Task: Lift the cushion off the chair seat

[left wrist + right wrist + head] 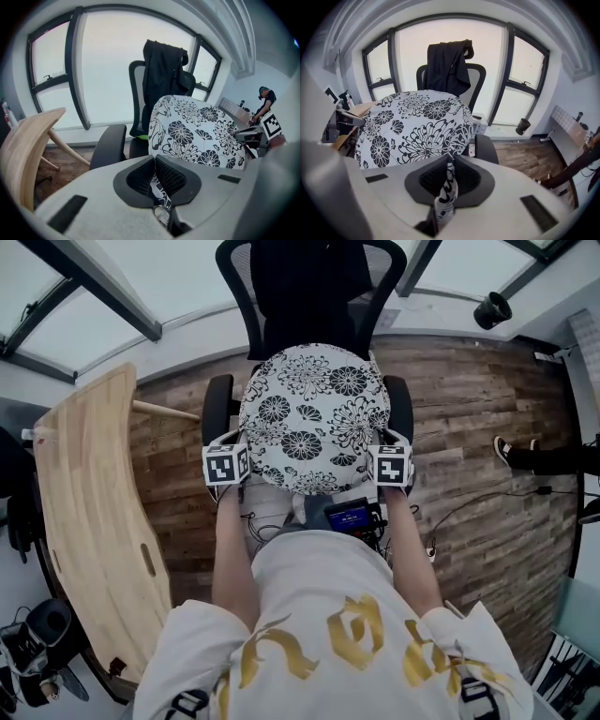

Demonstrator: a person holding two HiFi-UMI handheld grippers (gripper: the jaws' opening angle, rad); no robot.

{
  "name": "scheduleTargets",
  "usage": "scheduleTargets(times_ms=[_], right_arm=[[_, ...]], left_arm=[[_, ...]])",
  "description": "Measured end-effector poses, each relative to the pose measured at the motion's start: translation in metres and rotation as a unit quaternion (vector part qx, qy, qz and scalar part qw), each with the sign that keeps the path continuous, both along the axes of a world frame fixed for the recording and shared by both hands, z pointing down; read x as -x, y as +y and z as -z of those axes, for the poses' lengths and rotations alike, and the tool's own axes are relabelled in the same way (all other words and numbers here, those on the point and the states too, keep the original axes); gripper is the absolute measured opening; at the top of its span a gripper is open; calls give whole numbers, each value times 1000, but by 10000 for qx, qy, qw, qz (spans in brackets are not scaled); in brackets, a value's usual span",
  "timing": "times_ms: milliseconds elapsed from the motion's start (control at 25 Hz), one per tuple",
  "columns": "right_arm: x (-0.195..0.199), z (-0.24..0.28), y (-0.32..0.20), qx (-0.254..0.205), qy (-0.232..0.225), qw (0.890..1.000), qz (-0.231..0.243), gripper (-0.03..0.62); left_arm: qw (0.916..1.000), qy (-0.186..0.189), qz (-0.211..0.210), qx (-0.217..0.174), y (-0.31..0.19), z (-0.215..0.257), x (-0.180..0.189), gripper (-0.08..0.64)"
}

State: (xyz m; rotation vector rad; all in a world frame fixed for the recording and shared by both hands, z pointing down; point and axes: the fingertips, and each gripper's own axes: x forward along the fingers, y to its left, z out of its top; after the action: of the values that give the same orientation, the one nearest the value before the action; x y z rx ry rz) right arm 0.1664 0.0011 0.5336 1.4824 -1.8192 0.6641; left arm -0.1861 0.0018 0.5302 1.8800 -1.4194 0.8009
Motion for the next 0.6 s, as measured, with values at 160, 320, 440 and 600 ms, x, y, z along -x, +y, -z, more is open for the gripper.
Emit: scheduleTargets(times_ms=[160,320,440,600], right_arm=[[0,4,0,-91,29,10000,-8,32],[1,10,0,-176,32,9998,38,32],[-2,15,0,-306,24,9995,63,32],[-5,17,1,-299,50,9995,53,32]], left_arm=[[10000,38,-12,-48,-1,3,-2,18],[9999,110,38,-113,-2,6,-3,19],[9998,159,47,-118,-1,5,-6,18],[9997,197,65,-103,0,4,-8,18]])
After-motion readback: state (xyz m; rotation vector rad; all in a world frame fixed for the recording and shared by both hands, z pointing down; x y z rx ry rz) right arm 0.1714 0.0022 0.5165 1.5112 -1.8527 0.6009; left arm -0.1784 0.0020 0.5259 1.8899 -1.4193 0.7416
